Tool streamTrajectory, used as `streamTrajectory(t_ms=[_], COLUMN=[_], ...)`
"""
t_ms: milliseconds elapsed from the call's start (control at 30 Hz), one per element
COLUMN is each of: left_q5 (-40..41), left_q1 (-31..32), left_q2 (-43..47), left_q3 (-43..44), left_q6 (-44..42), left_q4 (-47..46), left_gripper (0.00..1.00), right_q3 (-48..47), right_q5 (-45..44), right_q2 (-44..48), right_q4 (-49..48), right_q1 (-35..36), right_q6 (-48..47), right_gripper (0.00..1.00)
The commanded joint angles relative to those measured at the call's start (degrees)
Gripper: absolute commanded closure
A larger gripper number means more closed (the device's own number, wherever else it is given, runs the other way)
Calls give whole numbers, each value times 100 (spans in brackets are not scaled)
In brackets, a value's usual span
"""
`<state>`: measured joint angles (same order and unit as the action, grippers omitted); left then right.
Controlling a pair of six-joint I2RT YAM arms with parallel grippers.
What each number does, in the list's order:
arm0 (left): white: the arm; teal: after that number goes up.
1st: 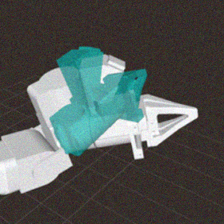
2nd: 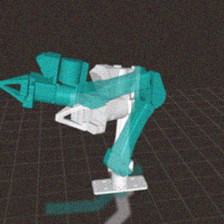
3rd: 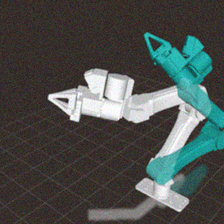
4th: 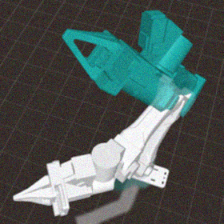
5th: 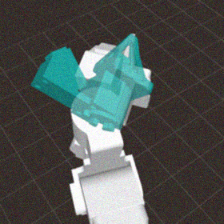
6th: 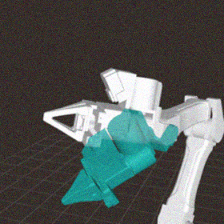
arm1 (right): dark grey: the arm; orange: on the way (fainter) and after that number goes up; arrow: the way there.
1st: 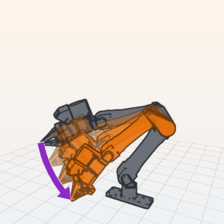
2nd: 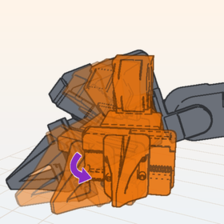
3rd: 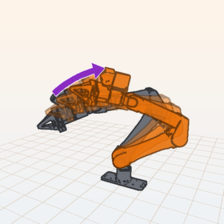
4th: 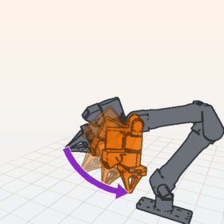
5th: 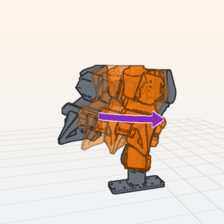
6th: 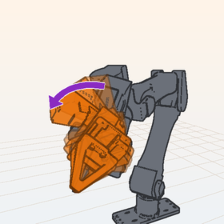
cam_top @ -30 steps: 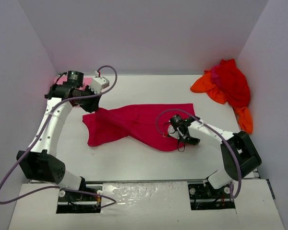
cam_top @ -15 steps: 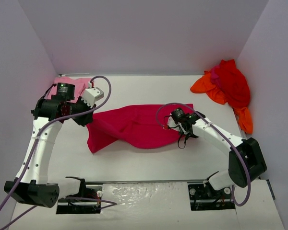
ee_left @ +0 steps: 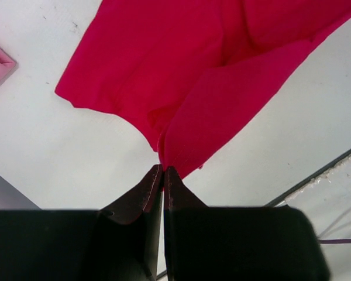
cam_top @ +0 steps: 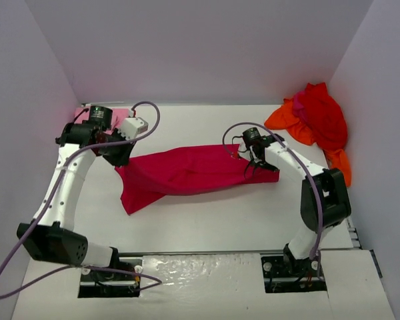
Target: Fold and stack the t-shirts
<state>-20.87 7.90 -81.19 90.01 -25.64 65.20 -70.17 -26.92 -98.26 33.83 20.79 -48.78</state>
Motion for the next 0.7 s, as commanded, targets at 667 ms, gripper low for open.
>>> streamTrajectory(t_ms=[667], left_q5=[-146], left_q1=[-950], left_q2=[-3615], left_q3=[4325], left_q6=[-630], left_q4=[194], left_gripper=[100], right_q3=[-3155], right_q5=[-509], right_q2=[-2477], right_q4=[379], right_q1=[-321], right_q6=[-152], right_gripper=[100])
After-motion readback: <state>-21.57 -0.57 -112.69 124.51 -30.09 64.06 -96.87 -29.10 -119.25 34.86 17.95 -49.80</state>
